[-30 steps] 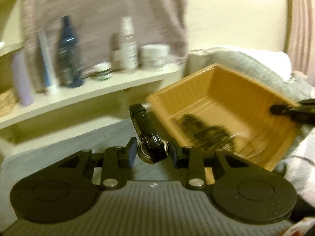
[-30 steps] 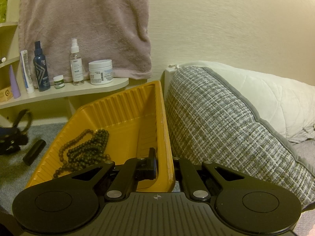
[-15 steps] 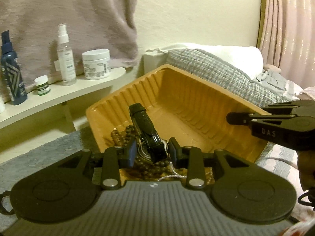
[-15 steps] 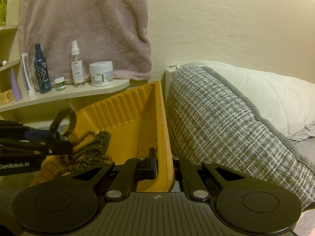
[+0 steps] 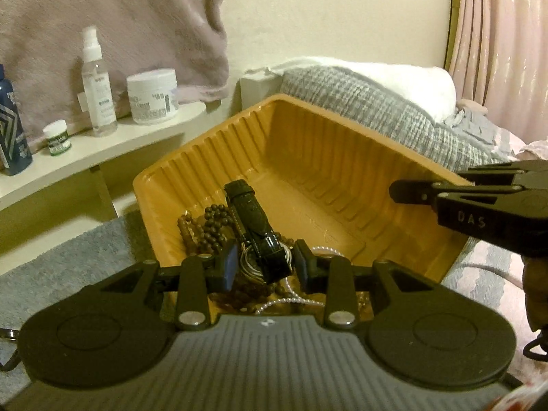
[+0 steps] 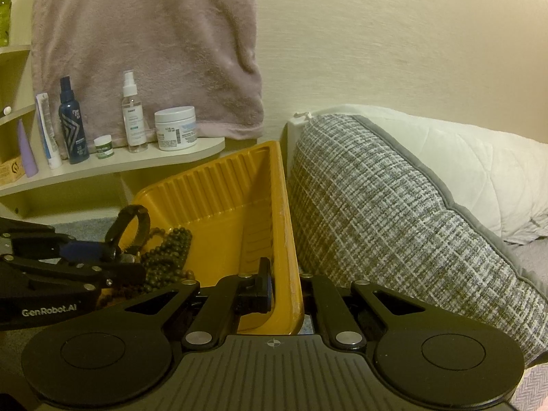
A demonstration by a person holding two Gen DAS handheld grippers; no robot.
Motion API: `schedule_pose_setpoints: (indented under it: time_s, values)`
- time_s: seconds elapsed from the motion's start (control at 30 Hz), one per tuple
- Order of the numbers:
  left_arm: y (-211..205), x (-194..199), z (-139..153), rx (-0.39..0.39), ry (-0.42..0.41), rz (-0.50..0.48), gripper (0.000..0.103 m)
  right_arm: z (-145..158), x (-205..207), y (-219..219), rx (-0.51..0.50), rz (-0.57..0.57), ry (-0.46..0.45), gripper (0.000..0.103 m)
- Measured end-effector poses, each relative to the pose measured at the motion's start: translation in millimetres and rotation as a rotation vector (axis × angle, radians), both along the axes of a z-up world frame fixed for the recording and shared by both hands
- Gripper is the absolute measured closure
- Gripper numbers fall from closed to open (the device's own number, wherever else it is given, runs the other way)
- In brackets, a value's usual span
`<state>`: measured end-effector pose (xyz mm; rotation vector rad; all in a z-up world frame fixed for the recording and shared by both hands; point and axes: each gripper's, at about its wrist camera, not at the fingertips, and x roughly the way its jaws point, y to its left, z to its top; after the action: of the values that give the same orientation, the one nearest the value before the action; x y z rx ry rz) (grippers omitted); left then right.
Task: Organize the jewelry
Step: 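Open the left gripper to release the watch and withdraw it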
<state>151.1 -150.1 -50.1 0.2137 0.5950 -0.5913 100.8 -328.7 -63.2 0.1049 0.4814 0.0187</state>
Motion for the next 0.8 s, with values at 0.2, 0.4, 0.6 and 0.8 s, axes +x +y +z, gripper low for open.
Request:
schedule_pose_setpoints:
  time_s: [0.2, 0.4, 0.6, 0.8]
  values:
    - [2, 0, 3, 0.005, -0.016, 0.015, 0.071, 1, 0, 1, -0.001, 0.000, -0.001, 0.099]
    - [14, -3, 5, 0.002, -0.029, 0.038, 0.071, 1, -1, 1, 0.000, 0.000, 0.000, 0.099]
    - [51, -7, 8, 0.004, -0.045, 0.123, 0.071, 1, -1, 2, -0.003, -0.002, 0.002, 0.099]
    - [104, -11, 4, 0.032, -0.058, 0.251, 0.067, 0, -1, 1, -0.007, -0.002, 0.002, 0.099]
